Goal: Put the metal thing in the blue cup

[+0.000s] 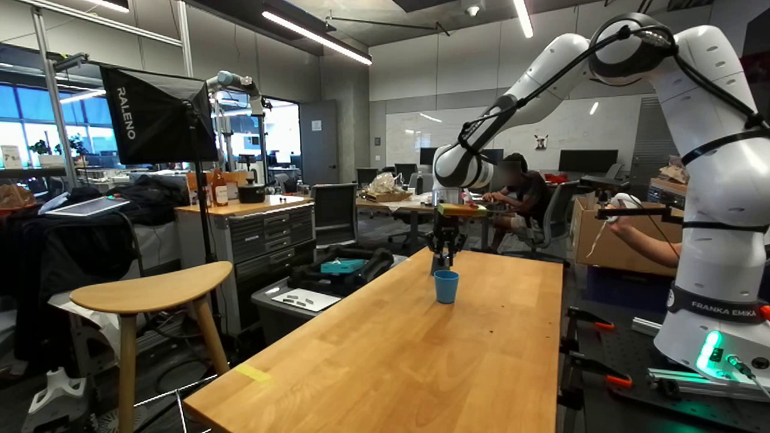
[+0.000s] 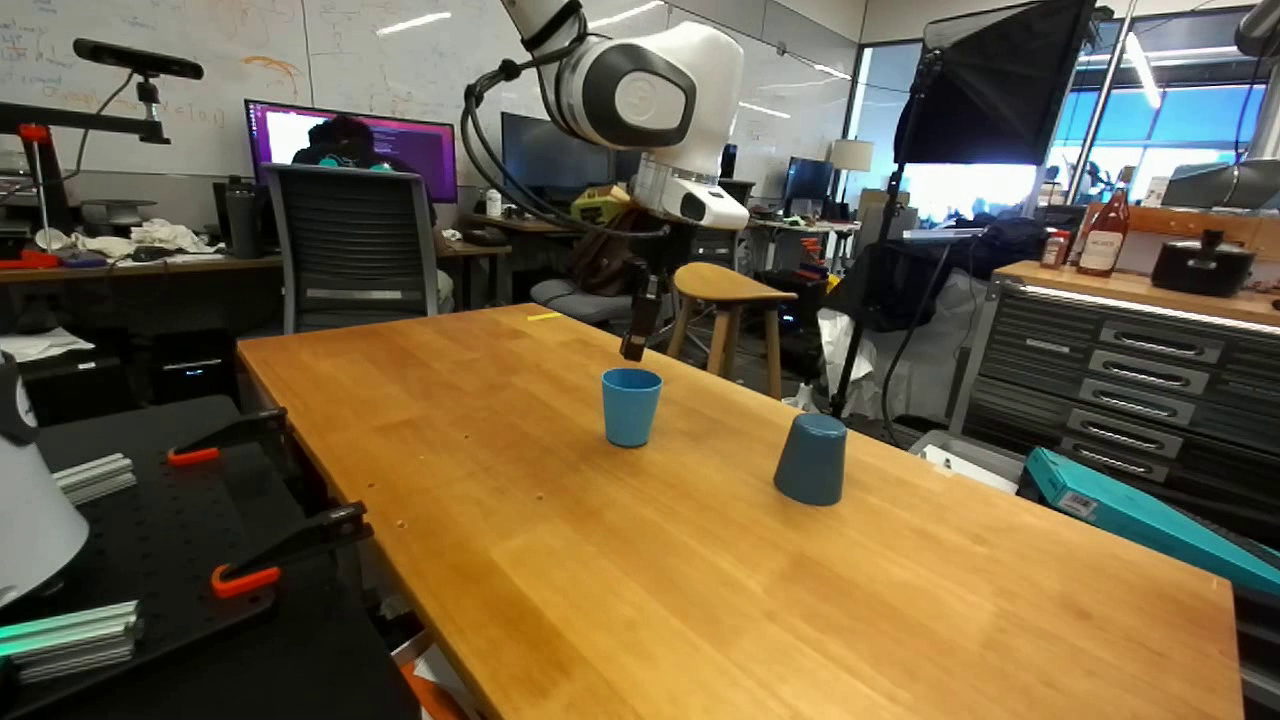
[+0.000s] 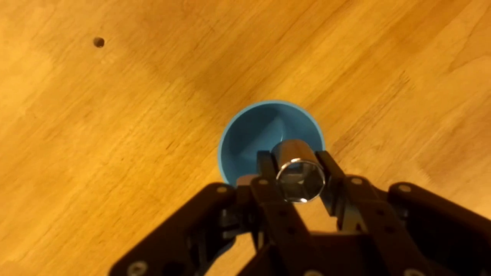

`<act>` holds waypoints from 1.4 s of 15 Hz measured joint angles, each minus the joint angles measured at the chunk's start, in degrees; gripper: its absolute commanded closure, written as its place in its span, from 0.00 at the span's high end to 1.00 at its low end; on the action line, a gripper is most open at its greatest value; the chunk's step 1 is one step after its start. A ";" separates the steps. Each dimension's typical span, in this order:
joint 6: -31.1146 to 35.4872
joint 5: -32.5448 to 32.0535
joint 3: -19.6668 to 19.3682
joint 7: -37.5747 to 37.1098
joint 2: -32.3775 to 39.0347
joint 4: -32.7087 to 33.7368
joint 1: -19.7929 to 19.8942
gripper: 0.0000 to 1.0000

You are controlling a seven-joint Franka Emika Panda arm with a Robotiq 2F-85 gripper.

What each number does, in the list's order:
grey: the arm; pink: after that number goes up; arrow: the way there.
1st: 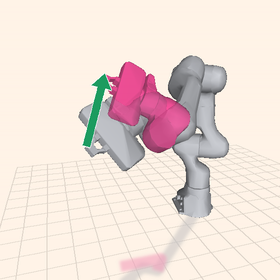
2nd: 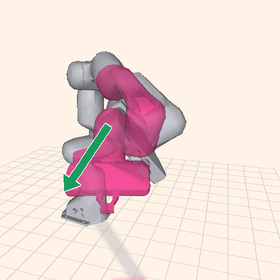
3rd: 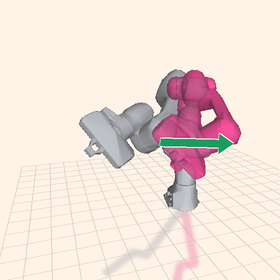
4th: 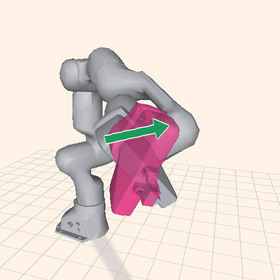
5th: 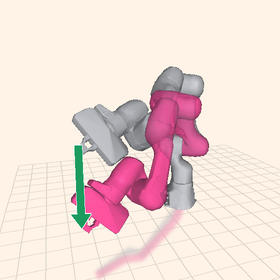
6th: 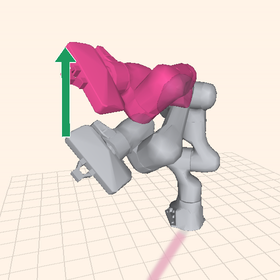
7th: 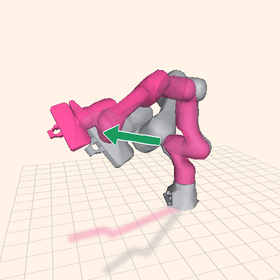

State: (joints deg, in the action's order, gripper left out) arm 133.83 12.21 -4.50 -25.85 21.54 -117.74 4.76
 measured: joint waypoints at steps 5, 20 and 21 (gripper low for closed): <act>0.02 0.28 0.09 -0.05 3.70 1.47 -0.95 0.09; -12.89 0.35 -1.96 1.01 14.30 20.13 2.42 0.08; -13.09 0.37 -1.87 1.19 14.28 19.33 2.41 0.01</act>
State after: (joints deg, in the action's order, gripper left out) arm 120.74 12.58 -6.37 -24.66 35.82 -98.41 7.18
